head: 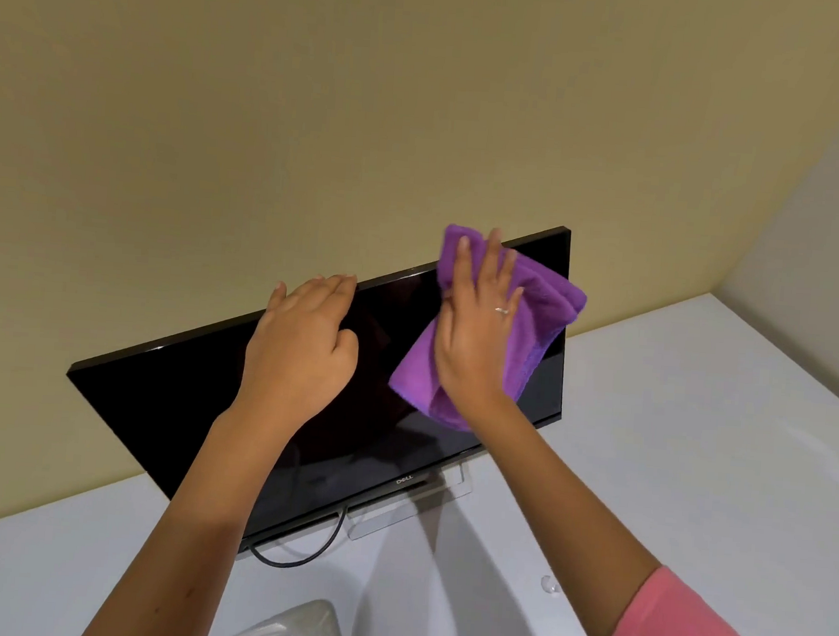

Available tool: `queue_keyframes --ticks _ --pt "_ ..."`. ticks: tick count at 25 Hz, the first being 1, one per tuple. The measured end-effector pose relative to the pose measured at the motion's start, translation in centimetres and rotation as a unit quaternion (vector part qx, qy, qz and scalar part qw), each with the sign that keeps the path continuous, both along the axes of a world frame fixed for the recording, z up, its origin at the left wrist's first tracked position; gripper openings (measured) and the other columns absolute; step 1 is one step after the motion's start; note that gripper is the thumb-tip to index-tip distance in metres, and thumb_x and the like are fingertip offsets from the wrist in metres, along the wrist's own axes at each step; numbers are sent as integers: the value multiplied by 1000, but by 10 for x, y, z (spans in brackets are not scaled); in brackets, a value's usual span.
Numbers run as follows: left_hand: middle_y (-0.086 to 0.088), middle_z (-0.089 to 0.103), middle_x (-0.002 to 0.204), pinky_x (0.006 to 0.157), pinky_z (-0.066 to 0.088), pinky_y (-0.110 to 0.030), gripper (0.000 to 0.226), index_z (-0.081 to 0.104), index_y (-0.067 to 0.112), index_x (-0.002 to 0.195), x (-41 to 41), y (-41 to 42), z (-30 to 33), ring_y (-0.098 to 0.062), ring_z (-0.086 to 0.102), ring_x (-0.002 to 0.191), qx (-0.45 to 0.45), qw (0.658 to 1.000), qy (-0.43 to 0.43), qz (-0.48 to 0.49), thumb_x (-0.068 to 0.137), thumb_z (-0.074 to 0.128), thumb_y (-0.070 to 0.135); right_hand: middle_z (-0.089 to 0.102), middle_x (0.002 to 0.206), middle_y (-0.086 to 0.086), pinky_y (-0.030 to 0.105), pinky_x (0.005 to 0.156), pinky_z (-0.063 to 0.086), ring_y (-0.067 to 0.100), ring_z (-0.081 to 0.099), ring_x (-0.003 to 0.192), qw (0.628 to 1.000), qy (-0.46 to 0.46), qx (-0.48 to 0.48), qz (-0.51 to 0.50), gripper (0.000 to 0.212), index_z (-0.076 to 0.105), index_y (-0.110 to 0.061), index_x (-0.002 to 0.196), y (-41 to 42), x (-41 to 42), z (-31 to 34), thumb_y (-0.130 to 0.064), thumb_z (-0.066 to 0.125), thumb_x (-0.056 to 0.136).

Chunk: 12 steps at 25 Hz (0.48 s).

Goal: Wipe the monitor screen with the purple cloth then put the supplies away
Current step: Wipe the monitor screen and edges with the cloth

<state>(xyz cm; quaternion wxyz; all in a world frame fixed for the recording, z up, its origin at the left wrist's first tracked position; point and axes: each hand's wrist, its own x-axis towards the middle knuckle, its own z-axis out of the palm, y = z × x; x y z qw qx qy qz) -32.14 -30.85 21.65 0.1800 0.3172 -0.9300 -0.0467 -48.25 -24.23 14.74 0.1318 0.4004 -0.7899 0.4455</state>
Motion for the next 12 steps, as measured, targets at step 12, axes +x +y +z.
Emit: queue_keyframes --ticks 12 --pt "-8 42 147 115 2 -38 62 37 11 143 3 -3 -2 -23 32 139 15 1000 12 -5 82 42 2 1 161 6 56 113 24 29 4 147 981 -181 8 -62 59 7 -18 151 69 -50 -81 -7 36 101"
